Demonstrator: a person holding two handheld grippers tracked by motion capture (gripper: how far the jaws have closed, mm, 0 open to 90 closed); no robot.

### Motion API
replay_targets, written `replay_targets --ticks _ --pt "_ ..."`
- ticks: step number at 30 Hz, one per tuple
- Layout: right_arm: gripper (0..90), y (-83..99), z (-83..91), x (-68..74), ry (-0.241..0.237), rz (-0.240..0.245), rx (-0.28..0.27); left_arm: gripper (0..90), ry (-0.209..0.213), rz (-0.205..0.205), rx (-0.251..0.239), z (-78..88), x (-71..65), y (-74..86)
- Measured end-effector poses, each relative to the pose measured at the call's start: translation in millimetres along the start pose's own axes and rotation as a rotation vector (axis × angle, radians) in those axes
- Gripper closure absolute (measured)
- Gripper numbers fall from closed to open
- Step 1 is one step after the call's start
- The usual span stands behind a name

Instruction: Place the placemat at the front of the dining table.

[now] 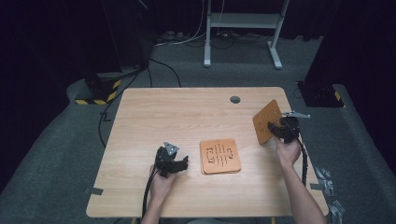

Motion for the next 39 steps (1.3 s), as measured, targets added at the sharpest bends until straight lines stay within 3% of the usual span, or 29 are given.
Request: replay_targets --ticks 12,16,18,19,27,31,37,39 --pt "55.8 2.8 -5.2 -4.2 0.084 0.015 -0.006 24.5 0.0 0.001 -0.001 -0.1 -0.1 -0.1" --pt "48.8 4.8 -6.7 -7.6 0.092 0.01 0.023 24.5 0.0 0.001 -0.001 -0.1 -0.1 -0.1" --pt "42.9 6.1 -9.9 -9.5 0.108 0.003 0.024 24.5 0.0 0.002 -0.001 -0.1 -0.1 0.0" --pt "40.4 7.3 -11.1 -11.8 0.088 -0.023 0.041 24.5 0.0 0.001 -0.002 -0.1 -0.1 -0.1" --pt "37.3 9.1 -16.2 -20.3 0.12 -0.051 0.052 24.5 0.0 0.002 -0.002 -0.1 -0.1 -0.1" --pt "37.3 8.1 -16.2 -22.4 0.127 -0.052 0.027 24.4 -0.001 0.003 -0.001 -0.1 -0.2 0.0" --pt "37.5 8.4 -11.4 -18.9 0.096 -0.062 0.031 24.4 -0.002 0.003 0.0 0.1 -0.1 0.1" --pt "37.6 9.0 -11.3 -18.1 0.095 -0.045 0.017 24.4 -0.001 0.0 0.0 0.0 0.0 0.0"
Point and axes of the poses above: each handheld gripper's, and its own axes: z roughly backward along the jaws, y roughly out of its underside, x roughly to its left, the point moved 6 cm from there along -z, roughly forward along the jaws, and after that the axes turned 6 degrees about y, right-handed, at the moved point
